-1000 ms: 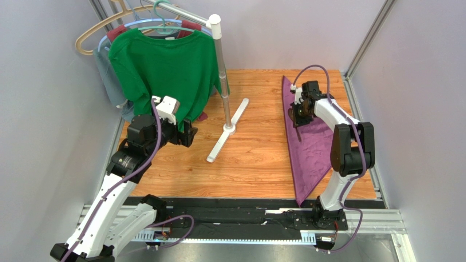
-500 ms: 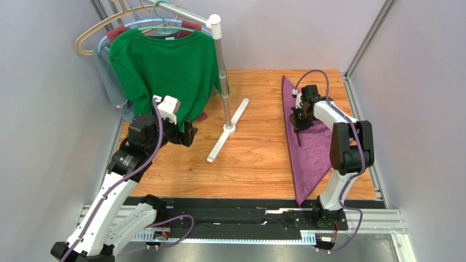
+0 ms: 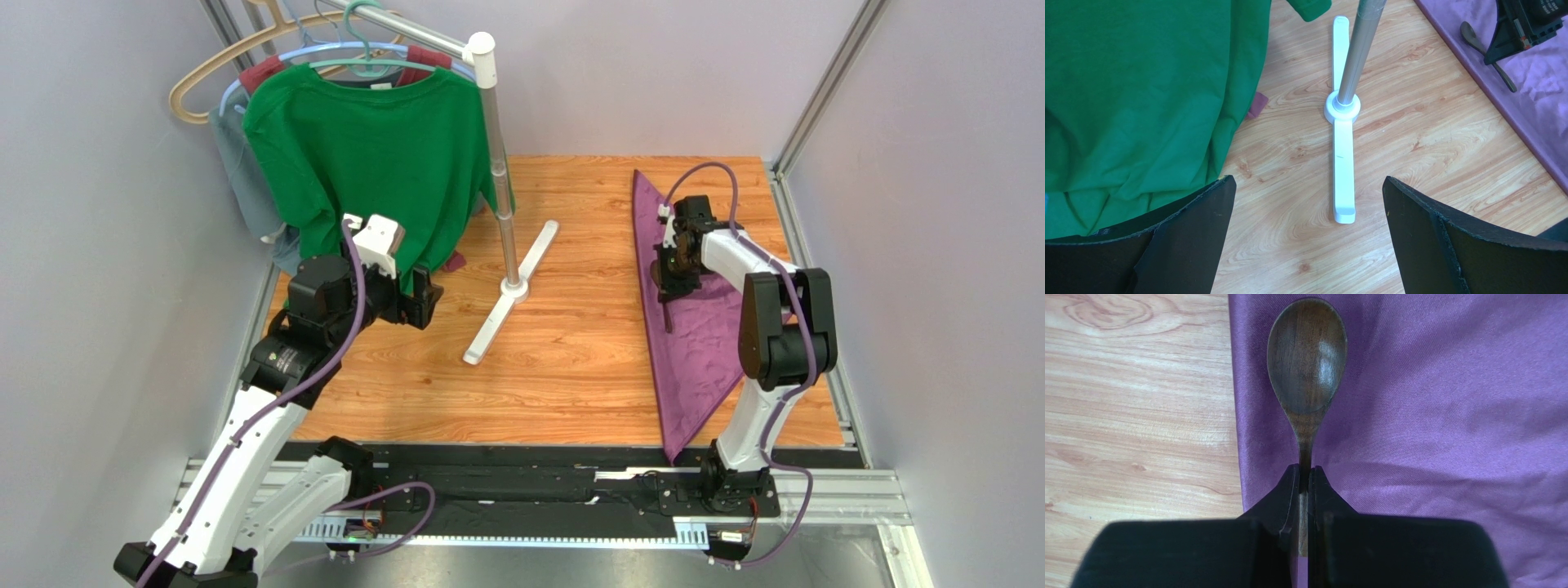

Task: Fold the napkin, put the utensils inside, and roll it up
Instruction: Place the utensil onto the napkin

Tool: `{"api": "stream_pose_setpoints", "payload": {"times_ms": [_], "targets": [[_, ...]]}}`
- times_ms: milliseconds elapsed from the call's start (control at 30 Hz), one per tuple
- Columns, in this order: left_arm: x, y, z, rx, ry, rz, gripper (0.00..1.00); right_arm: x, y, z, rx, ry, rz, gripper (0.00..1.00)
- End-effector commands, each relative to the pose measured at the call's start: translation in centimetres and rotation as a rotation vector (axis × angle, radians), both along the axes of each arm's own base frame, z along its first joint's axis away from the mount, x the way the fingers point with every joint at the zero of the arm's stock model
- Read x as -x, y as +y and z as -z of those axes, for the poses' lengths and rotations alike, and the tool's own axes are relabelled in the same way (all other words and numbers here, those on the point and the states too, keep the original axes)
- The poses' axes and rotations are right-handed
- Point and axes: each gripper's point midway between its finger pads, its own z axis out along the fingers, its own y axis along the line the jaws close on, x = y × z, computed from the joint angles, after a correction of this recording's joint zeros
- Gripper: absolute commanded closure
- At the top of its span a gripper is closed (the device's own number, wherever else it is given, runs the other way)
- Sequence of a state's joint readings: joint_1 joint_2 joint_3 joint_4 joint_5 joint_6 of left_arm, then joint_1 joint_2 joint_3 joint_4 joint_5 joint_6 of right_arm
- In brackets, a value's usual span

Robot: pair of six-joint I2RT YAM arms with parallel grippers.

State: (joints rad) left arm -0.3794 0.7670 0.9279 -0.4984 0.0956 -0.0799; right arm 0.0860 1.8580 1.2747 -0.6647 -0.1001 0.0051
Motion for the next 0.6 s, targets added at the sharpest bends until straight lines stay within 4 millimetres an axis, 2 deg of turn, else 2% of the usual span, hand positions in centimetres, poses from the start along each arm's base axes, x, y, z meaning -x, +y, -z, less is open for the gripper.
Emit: {"api": "stream_pose_setpoints", "payload": {"times_ms": [0,400,567], "targets": [[-0.16,-0.03,-0.31,-0.004,-0.018,0.008,0.01,-0.73,-0.03,0.61,-0.002,-0.009,0.047,1.00],[-0.18,-0.06,-0.27,-0.006,-0.017,0.010,0.01,-0.87,-0.16,1.04,0.008,0.010,0.066,1.00],[-0.16,-0.03,-0.31,-0.005,-0.018,0.010,0.01,-0.55,-0.42,0.79,0.018,0.013,0.070,0.87]]}}
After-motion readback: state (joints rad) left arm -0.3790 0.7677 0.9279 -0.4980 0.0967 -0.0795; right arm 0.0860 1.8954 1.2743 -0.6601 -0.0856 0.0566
